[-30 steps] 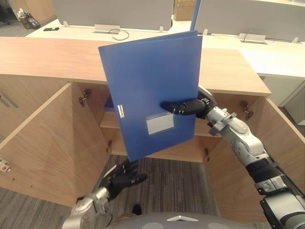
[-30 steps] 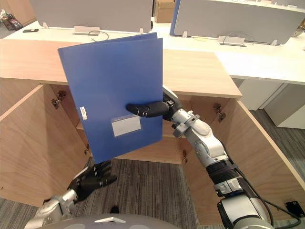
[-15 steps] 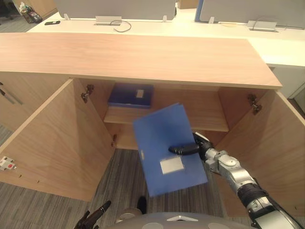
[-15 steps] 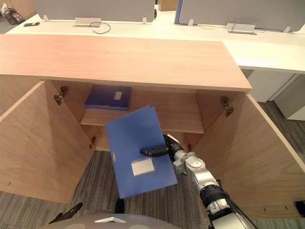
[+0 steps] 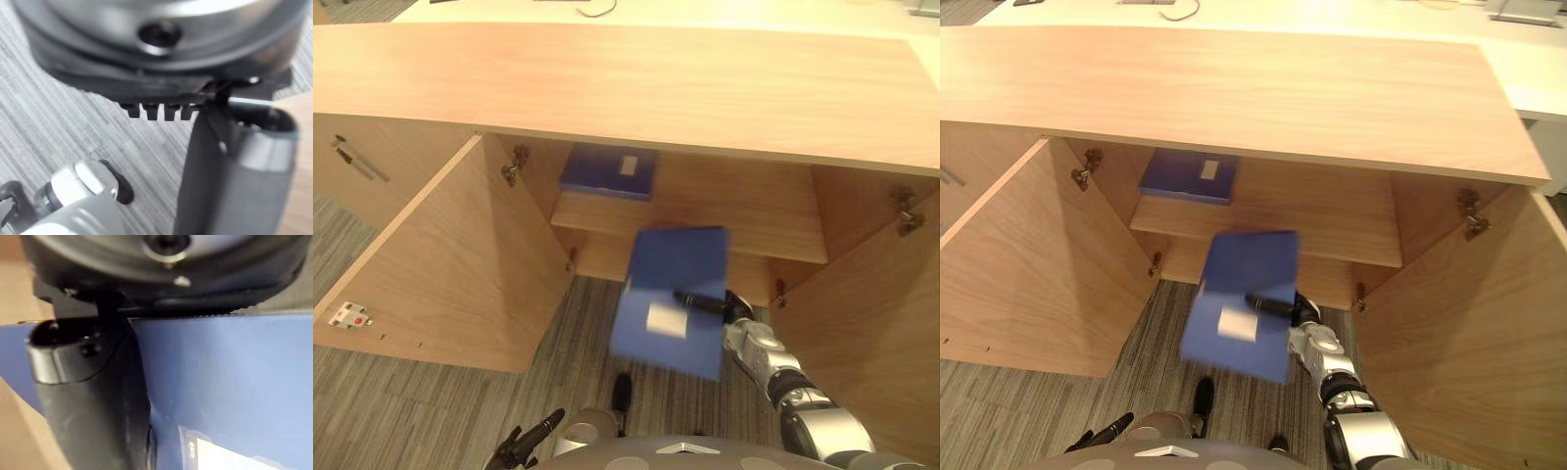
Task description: Walk over to the cabinet, pick up the folder, carry it to the office cabinet, place the folder inside the office cabinet, then close the office cabinet door
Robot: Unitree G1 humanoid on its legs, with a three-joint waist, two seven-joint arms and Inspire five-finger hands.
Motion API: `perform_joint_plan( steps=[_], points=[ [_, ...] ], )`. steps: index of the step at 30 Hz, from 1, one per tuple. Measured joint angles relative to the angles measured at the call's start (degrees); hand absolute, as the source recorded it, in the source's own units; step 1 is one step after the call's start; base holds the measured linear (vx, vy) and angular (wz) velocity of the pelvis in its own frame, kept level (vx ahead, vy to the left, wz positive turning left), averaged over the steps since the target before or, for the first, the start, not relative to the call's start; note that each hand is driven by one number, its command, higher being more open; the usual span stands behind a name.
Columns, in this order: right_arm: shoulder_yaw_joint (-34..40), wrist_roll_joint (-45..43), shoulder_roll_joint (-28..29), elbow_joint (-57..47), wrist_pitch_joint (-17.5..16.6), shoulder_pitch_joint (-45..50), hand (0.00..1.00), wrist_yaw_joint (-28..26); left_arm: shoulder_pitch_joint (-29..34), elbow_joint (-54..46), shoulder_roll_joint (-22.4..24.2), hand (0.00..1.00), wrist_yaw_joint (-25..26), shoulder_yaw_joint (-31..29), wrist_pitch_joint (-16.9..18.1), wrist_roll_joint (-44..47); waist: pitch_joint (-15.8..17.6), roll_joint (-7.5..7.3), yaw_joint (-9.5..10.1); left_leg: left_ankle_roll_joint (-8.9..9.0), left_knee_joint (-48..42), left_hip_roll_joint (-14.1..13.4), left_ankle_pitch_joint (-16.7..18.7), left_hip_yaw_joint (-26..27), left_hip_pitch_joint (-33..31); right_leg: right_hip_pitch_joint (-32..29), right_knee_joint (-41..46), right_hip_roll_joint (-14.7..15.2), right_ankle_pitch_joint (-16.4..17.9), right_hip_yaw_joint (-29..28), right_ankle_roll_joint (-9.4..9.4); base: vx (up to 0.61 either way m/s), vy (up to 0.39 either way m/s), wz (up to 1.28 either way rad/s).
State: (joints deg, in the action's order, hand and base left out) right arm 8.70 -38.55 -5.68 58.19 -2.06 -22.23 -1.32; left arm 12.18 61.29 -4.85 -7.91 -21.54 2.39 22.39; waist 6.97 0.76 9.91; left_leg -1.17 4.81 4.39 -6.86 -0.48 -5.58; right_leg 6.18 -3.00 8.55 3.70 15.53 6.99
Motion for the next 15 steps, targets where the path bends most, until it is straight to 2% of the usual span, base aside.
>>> perform_joint_plan(
  steps=[1, 3, 7, 10, 12, 15],
  points=[
    [1.3, -4.5, 0.7, -0.1, -1.2, -0.7, 0.0, 0.6, -0.1, -0.2, 0.1, 1.0, 0.3, 0.1, 0.0, 0.5, 0.0, 0.02, 0.37, -0.14, 0.0, 0.2, 0.1, 0.1, 0.0, 0.0, -0.1, 0.2, 0.0, 0.0, 0.06, 0.02, 0.045, 0.05],
    [6.4, -21.2, 3.6, -4.5, -6.5, -1.7, 0.0, 1.5, -0.8, -1.5, 1.2, 1.0, 1.0, 0.2, 0.0, 2.4, 0.1, 0.19, 1.68, -0.81, 0.0, 1.1, 0.4, -0.1, -0.1, 0.1, 0.0, 1.3, 0.0, 0.6, 0.29, 0.02, 0.058, 0.08],
    [13.1, -39.5, 7.2, -12.5, -14.2, -2.4, 0.0, 1.8, -0.9, -3.3, 3.8, 1.0, 2.6, 0.2, 0.0, 2.6, 0.0, 0.65, 2.48, -1.87, 0.0, 2.7, 1.7, -0.3, 0.2, -0.3, 3.2, 3.6, 1.4, 2.3, 1.21, 0.04, 0.079, 0.11],
    [17.1, -44.1, 8.1, -14.6, -18.2, -2.6, 0.0, 3.1, -0.7, -3.4, 4.5, 1.0, 2.8, 0.2, 0.0, 2.7, -0.1, 0.9, 2.52, -2.63, 0.0, 3.5, 2.2, -0.6, 1.0, -1.8, 8.9, 5.3, 3.2, 3.8, 0.95, 0.07, 0.054, 0.08],
    [19.9, -46.1, 8.4, -14.7, -20.4, -2.0, 0.0, 4.8, -0.3, -3.4, 4.6, 1.0, 3.3, 0.3, 0.0, 2.7, -0.2, 1.08, 2.47, -3.2, 0.0, 4.2, 3.0, -0.9, 3.3, -3.3, 17.6, 7.6, 5.8, 5.2, -0.33, 0.1, 0.04, 0.08],
    [20.1, -46.4, 8.9, -14.8, -21.1, -1.4, 0.0, 5.6, -0.2, -3.4, 4.5, 1.0, 3.4, 0.5, 0.0, 2.7, -0.3, 1.13, 2.43, -3.92, 0.0, 4.6, 3.5, -0.7, 5.1, -6.6, 27.9, 10.5, 7.4, 6.8, -2.89, 0.11, 0.024, -0.04]
  ],
)
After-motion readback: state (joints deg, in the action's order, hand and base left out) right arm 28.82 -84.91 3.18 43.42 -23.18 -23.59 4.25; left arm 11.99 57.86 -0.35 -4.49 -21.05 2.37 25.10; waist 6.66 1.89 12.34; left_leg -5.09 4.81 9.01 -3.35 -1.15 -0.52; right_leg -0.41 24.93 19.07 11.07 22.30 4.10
